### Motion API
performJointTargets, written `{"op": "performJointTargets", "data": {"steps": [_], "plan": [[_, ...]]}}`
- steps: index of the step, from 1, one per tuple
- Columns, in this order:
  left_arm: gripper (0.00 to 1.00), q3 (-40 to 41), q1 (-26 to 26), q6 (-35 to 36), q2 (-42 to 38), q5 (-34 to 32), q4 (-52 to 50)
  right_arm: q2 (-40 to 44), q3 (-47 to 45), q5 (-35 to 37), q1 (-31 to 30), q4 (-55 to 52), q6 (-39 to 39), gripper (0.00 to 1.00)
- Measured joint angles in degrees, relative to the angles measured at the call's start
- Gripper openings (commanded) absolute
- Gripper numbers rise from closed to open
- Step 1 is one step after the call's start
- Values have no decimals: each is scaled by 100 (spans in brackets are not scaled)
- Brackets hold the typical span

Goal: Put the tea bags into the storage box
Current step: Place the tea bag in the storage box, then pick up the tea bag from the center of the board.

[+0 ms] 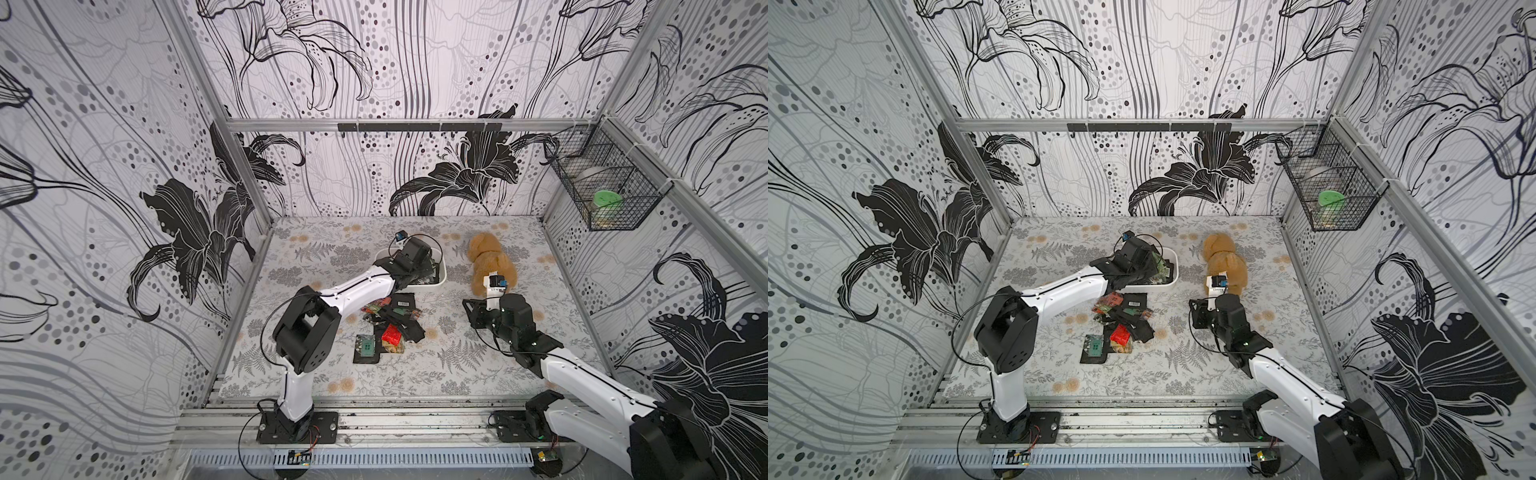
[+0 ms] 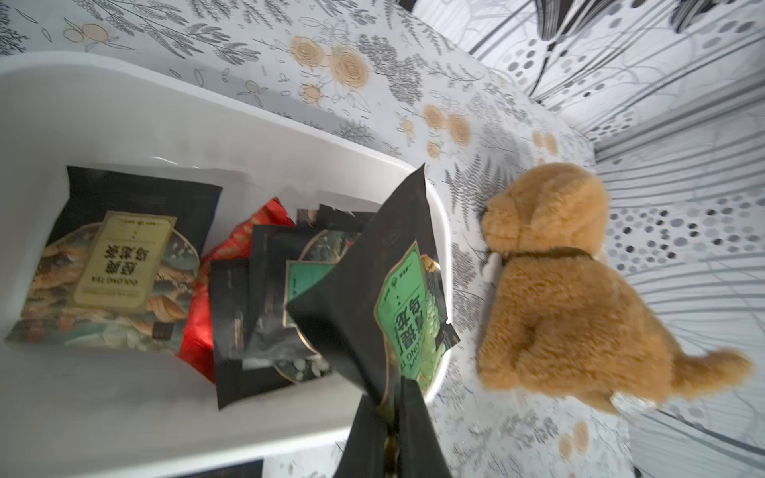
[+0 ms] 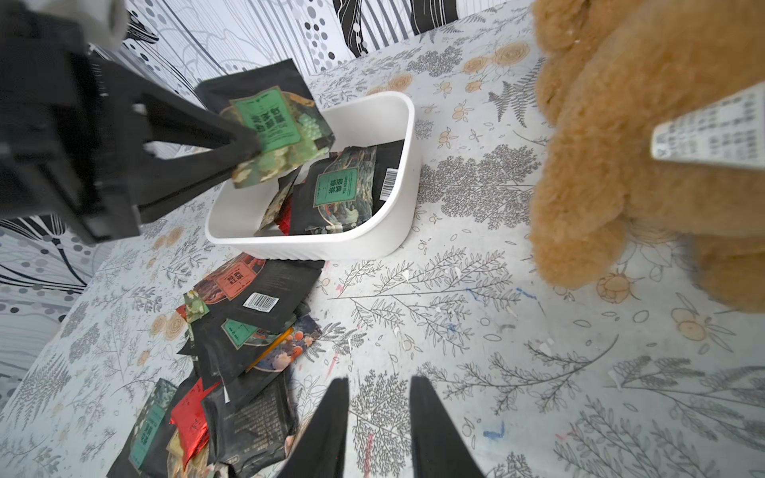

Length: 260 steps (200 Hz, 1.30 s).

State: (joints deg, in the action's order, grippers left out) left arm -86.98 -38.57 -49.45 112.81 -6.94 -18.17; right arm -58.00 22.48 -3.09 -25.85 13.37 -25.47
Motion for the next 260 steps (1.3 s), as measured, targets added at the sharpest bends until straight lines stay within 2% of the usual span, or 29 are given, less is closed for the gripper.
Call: {"op": "performJointTargets", "data": {"steps": [25, 42, 52, 69, 93, 126, 165, 199, 234, 260], "plan": [[0, -323, 107, 127, 455, 9, -236, -57, 0, -63, 0, 2, 17, 34], [16, -365, 164, 186, 560, 33, -313, -57, 0, -83, 0, 4, 57, 39], [31, -365, 184, 214, 560, 44, -372, -57, 0, -98, 0, 4, 83, 41], [49, -337, 205, 258, 492, 24, -389, -79, 0, -168, 0, 26, 111, 43], [56, -79, 232, 306, 118, -61, -411, -125, 0, -278, 2, 81, 111, 43], [59, 584, 236, 315, -828, -186, -339, -186, 0, -577, 0, 214, 109, 43], [60, 1919, 234, 173, -2179, -186, 35, -415, 4, -896, -205, 393, 127, 43], [60, 3233, 223, -81, -3003, -105, 197, -951, 240, -964, -892, 400, 267, 43], [60, 4457, 223, -358, -3770, -120, 155, -1679, 879, -841, -1934, 369, 483, 42], [61, 5163, 221, -601, -4323, -186, 151, -2192, 1366, -704, -2603, 334, 603, 36]]}}
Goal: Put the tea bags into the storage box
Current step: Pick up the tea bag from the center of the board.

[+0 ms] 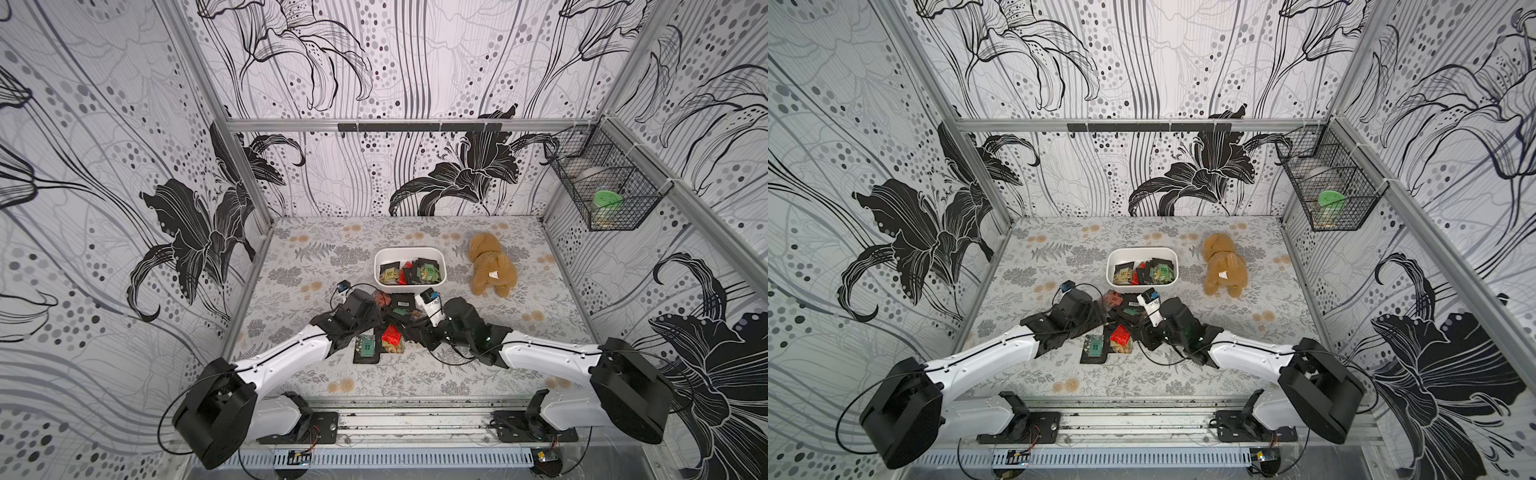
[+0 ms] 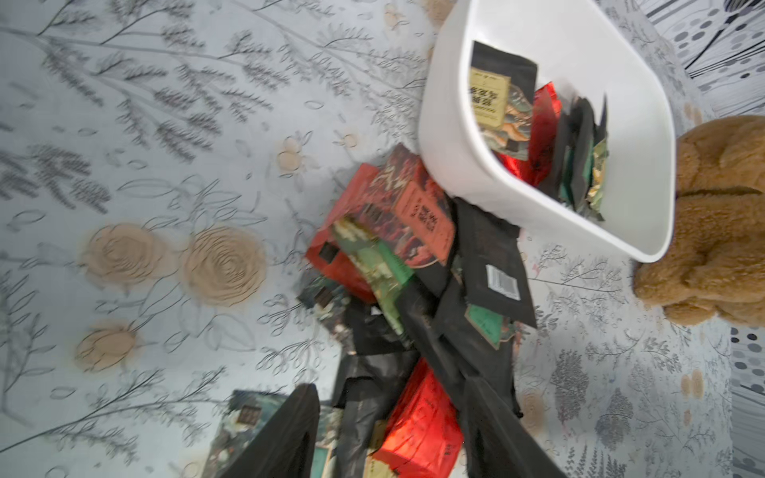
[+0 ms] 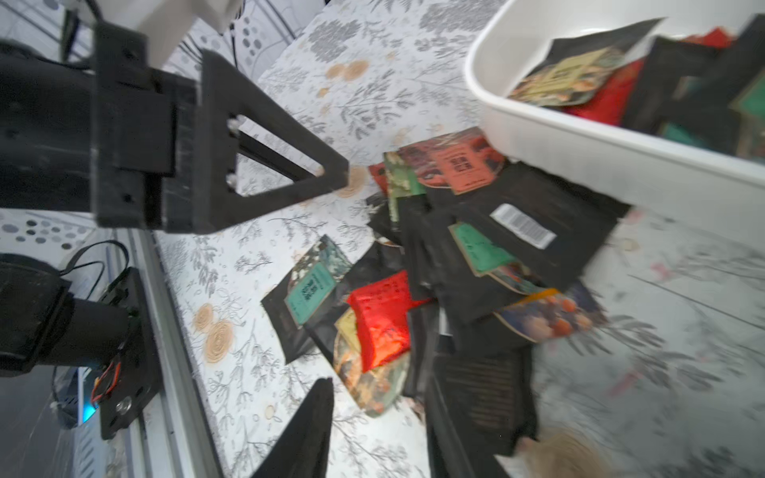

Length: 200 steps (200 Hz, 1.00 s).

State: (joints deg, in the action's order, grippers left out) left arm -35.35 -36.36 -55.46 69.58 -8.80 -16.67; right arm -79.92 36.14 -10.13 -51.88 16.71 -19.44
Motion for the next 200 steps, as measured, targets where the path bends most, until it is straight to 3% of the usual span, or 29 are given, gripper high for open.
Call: {"op": "performJointTargets", "data": {"steps": [35, 99, 200], "plan": [[62, 726, 2, -284, -643, -72, -26, -973, 898, 155, -507, -326, 111, 20], [63, 1801, 153, -734, -1954, -205, 81, -2430, 2317, 404, -1123, -1123, 127, 10], [60, 2159, 273, -931, -1690, 254, 597, -3115, 2857, 734, -1115, -1862, 85, 5]]}}
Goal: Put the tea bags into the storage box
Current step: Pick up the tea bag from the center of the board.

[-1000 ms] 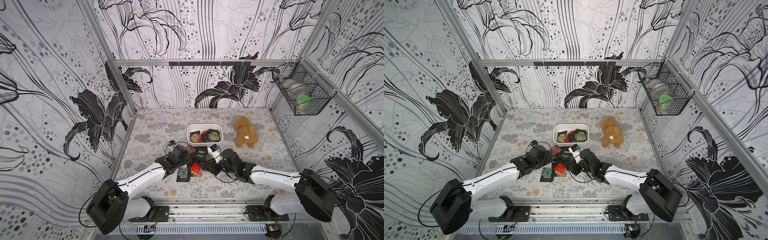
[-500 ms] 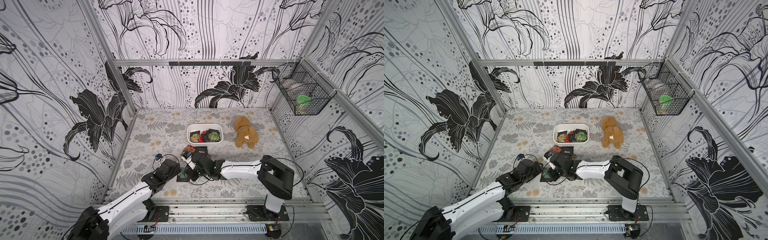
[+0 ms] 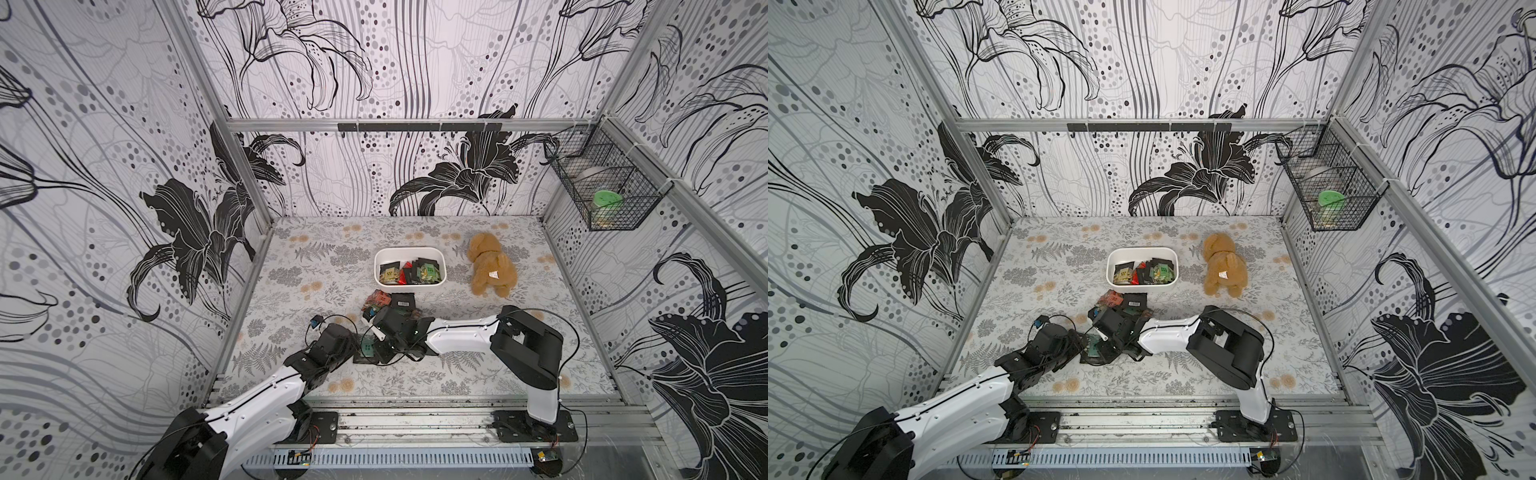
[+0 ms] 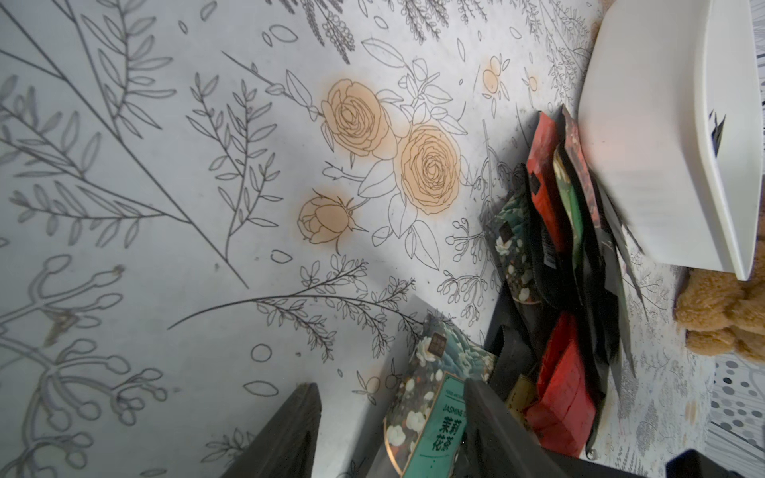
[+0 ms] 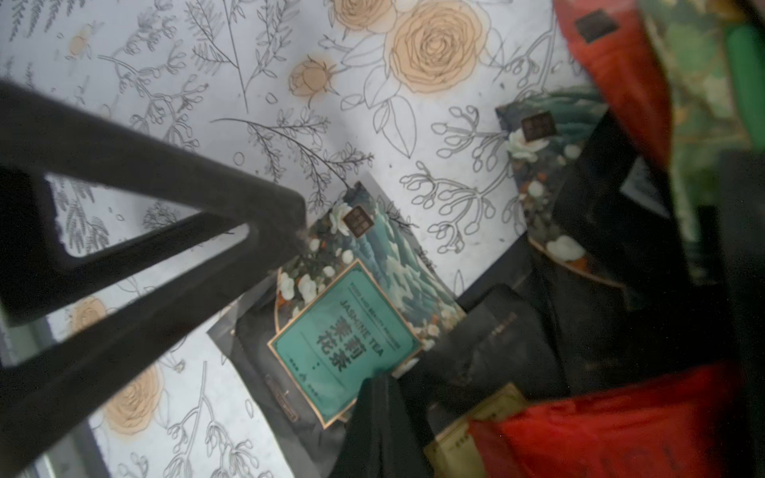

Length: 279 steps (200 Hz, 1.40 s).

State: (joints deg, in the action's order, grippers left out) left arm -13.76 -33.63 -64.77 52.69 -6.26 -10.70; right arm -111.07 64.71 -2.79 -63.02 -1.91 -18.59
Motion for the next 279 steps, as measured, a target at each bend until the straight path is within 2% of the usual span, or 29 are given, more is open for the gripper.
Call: {"op": "performJointTargets", "data": {"steps": [38, 65, 138, 160, 193, 262, 279], "plan": [[59, 181, 0, -11, -177, 225, 210, -138, 197, 76, 0, -114, -20, 3], [55, 278, 0, 4, -173, 413, 444, -170, 232, 72, 0, -109, -24, 3], [49, 363, 4, 7, 409, 772, 1366, -173, 236, 70, 4, -109, -48, 2], [44, 363, 7, 9, 557, 804, 1574, -175, 236, 68, 11, -109, -83, 2], [34, 361, 24, 26, 619, 782, 1552, -175, 236, 28, 39, -109, -129, 1], [33, 332, -129, 162, 691, 745, 1541, -175, 236, -63, 70, -105, -131, 1], [29, 297, -225, 203, 776, 734, 1561, -175, 236, -68, 70, -105, -133, 1]]}}
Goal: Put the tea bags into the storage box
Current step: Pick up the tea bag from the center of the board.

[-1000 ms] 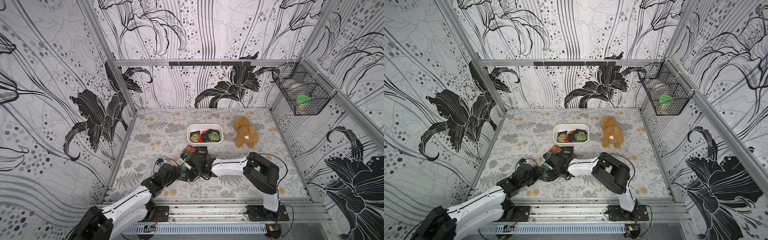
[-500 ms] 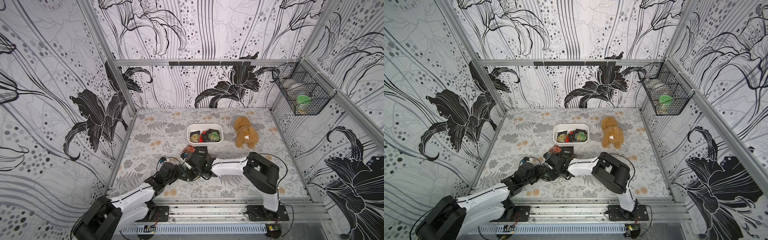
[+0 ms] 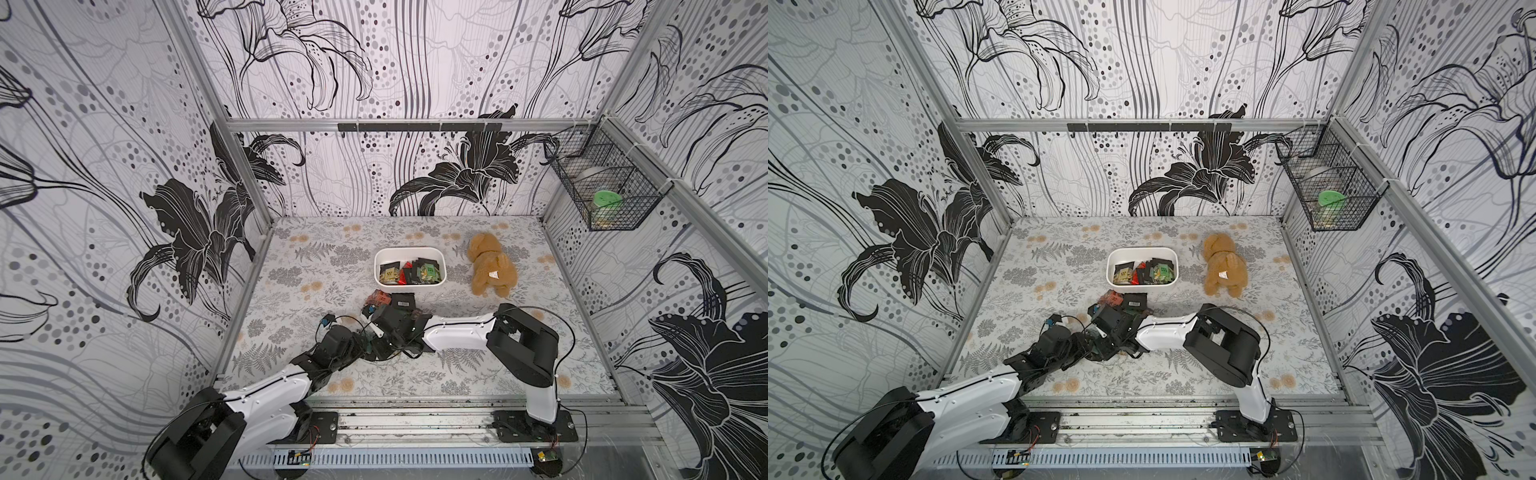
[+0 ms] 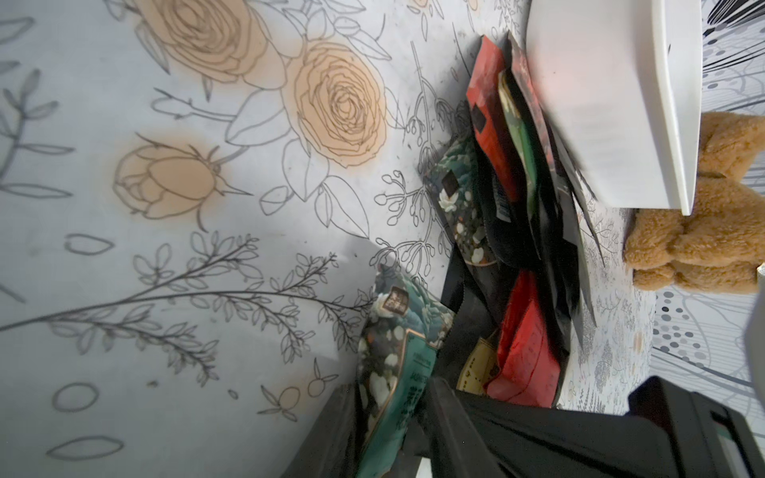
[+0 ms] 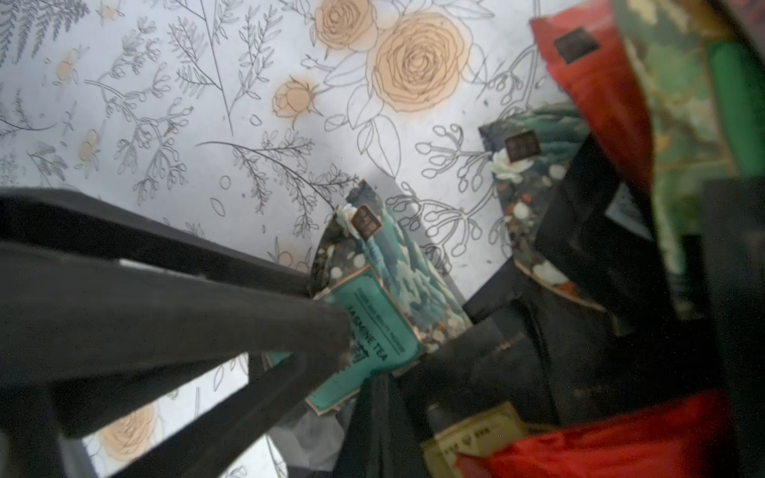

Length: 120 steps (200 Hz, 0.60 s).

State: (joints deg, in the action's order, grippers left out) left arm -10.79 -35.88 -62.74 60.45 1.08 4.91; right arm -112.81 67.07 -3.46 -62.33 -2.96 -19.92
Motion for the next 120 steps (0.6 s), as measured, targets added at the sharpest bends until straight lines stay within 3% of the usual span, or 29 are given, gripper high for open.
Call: {"op": "performJointTargets", "data": {"steps": [90, 120], "plan": [[0, -74, -151, 15, 197, -9, -24, 0, -4, -70, 22, 17, -17, 0], [0, -74, -160, -24, 76, -17, -181, 4, -57, -131, 26, 105, -17, 0]]}}
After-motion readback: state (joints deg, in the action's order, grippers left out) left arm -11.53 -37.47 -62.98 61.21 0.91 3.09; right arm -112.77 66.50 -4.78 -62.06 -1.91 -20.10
